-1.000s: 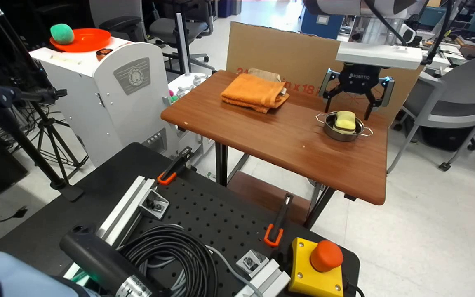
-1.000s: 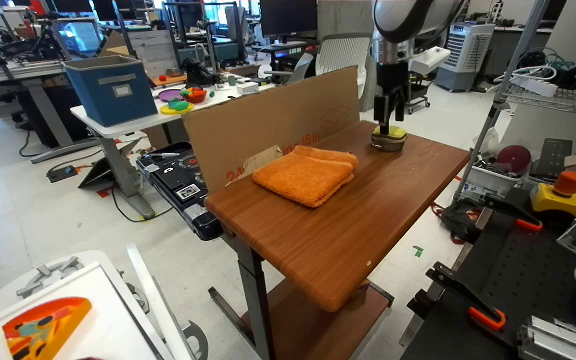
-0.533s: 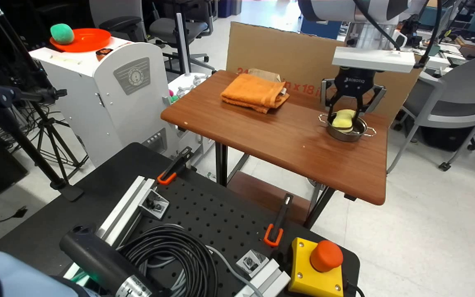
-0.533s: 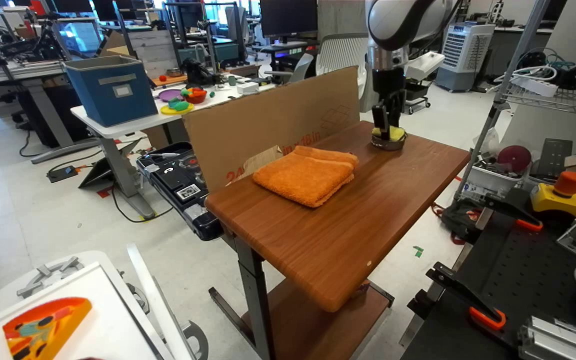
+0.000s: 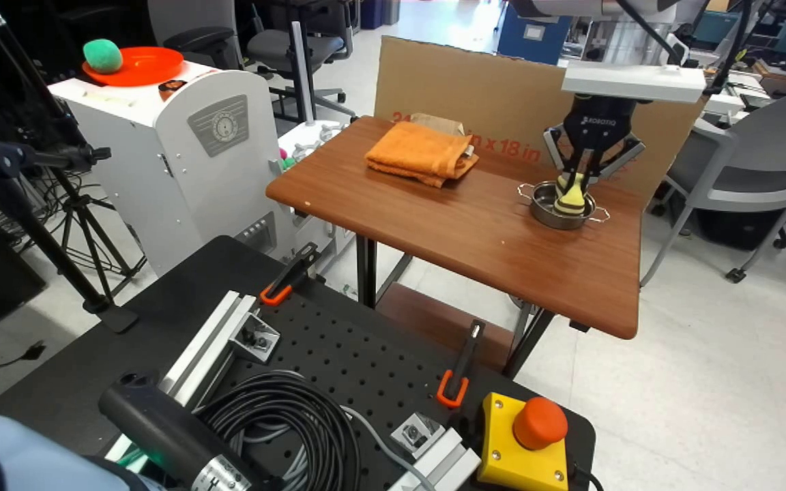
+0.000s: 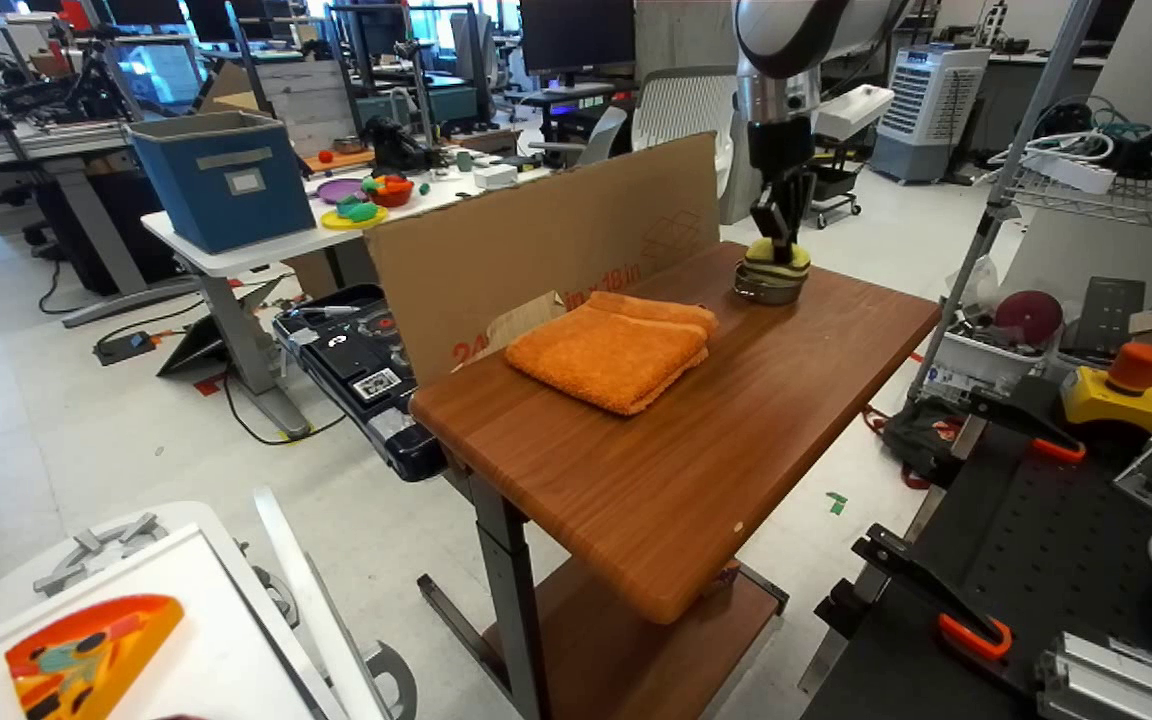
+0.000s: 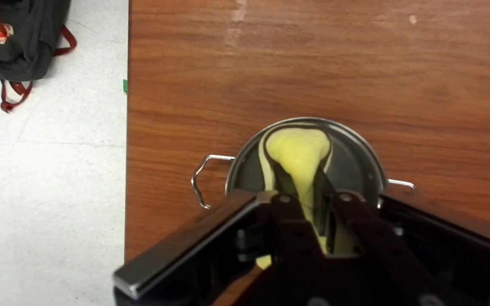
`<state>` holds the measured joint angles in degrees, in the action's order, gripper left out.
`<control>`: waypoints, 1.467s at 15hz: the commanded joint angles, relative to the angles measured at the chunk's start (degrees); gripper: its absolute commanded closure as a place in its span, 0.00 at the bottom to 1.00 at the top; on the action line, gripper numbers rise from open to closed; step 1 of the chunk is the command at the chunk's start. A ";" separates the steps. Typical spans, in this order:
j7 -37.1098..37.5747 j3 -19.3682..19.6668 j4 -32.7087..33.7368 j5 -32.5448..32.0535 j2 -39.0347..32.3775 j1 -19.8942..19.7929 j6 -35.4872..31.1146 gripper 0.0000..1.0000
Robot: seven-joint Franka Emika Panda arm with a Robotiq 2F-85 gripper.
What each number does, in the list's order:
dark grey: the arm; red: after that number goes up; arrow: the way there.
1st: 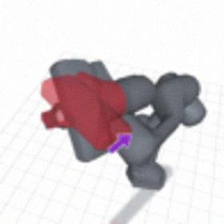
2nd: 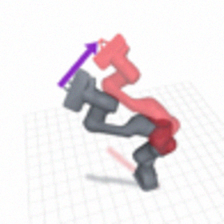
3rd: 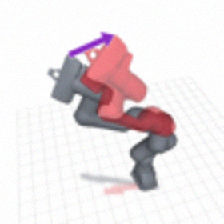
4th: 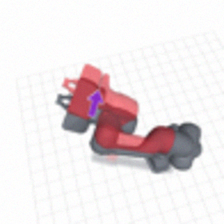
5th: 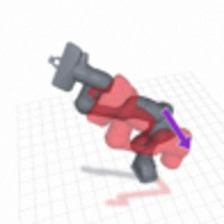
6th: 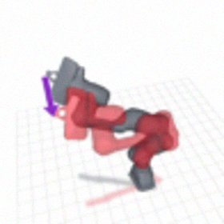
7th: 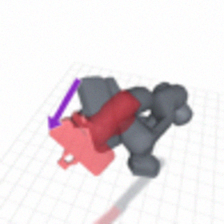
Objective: Take the plush sandwich out of the silver bowl
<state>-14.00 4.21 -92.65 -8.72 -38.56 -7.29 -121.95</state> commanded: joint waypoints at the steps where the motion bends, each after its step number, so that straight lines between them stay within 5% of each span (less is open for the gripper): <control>1: -2.35 -1.10 -3.80 0.24 5.40 -0.53 1.12 1.00; 9: -9.23 -2.33 -28.09 0.11 25.17 -0.42 -4.20 0.97; 13: -6.61 -0.92 -34.40 -0.63 25.25 -0.24 -9.30 0.97; 20: -5.60 0.07 -34.87 -0.75 17.88 -0.88 -15.38 0.97; 21: -4.92 0.12 -34.64 -0.78 17.25 -0.75 -15.27 0.64; 22: -4.87 -0.02 -34.74 -0.82 17.46 -0.66 -15.06 0.64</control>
<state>-19.50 4.07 -127.58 -8.73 -20.09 -8.07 -135.44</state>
